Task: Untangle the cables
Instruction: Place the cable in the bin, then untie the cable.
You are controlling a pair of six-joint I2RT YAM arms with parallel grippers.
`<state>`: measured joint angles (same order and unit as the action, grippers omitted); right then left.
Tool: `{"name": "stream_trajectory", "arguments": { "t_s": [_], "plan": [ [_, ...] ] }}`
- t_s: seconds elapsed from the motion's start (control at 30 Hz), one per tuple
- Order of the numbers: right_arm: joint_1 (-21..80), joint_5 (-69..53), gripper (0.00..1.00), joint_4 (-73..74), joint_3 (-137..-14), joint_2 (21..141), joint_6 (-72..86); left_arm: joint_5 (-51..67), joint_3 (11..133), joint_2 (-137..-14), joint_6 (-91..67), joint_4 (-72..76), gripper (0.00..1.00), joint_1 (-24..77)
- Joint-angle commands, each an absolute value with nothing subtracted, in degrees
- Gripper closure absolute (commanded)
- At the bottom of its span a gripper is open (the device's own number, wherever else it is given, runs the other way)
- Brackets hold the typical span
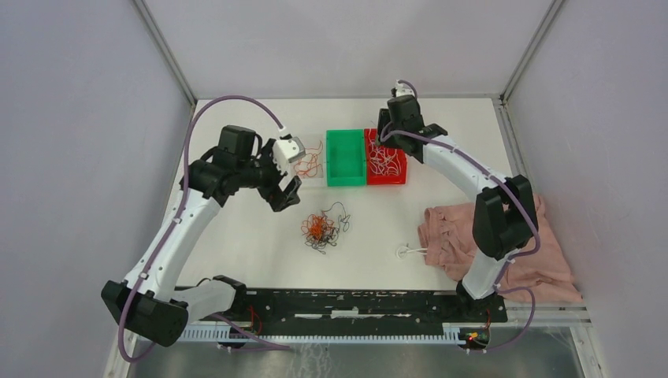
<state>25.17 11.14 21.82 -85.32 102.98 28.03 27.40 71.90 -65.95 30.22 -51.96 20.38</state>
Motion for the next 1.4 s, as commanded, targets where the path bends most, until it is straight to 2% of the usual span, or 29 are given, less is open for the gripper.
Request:
{"name": "stream_trajectory", "arguments": {
  "t_s": [0.0, 0.1, 0.17, 0.23, 0.47, 0.63, 0.73, 0.83, 1.2, 1.27, 1.33, 1.37],
  "plan": [
    [29.92, 4.01, 0.49, 10.58, -73.25, 93.46, 28.33, 32.12, 66.84, -66.21, 33.09, -52.40, 0.07, 20.65],
    [34.60, 1.20, 0.49, 4.82, -62.78, 87.71, 27.33, 34.16, 62.45, -67.41, 35.23, -52.46, 0.18, 20.60],
    [38.09, 0.42, 0.49, 3.95, -59.74, 86.23, 26.98, 34.64, 60.48, -68.90, 36.28, -51.24, 0.26, 20.72],
    [40.44, 0.54, 0.49, 2.82, -57.30, 85.22, 28.07, 34.63, 59.12, -70.58, 36.13, -49.24, 0.29, 20.74],
    [43.49, 0.07, 0.50, -0.10, -52.69, 84.42, 32.80, 35.60, 58.38, -79.72, 38.47, -47.17, 0.36, 22.35],
    [45.55, 2.08, 0.50, -1.87, -49.41, 81.50, 33.45, 35.23, 56.06, -83.66, 36.77, -43.07, 0.36, 22.41],
    [46.26, 2.67, 0.51, -2.79, -48.08, 80.20, 34.11, 34.63, 55.31, -83.92, 36.82, -41.19, 0.41, 22.33],
    [46.66, 3.12, 0.52, -3.15, -47.37, 79.77, 34.74, 34.46, 54.46, -84.33, 38.40, -40.32, 0.50, 22.37],
    [46.85, 4.64, 0.55, -3.34, -45.05, 76.64, 36.16, 35.26, 53.66, -89.50, 38.51, -37.47, 0.56, 22.35],
    [46.85, 4.84, 0.55, -3.41, -44.58, 75.94, 36.25, 35.40, 54.44, -89.76, 37.98, -37.64, 0.66, 22.35],
    [46.84, 4.60, 0.55, -4.18, -44.24, 75.42, 36.37, 36.31, 55.86, -89.32, 37.75, -38.58, 0.89, 22.36],
    [46.85, 4.20, 0.55, -5.11, -44.10, 75.36, 36.53, 36.64, 56.52, -88.85, 37.52, -39.09, 0.96, 22.35]
  ]
}}
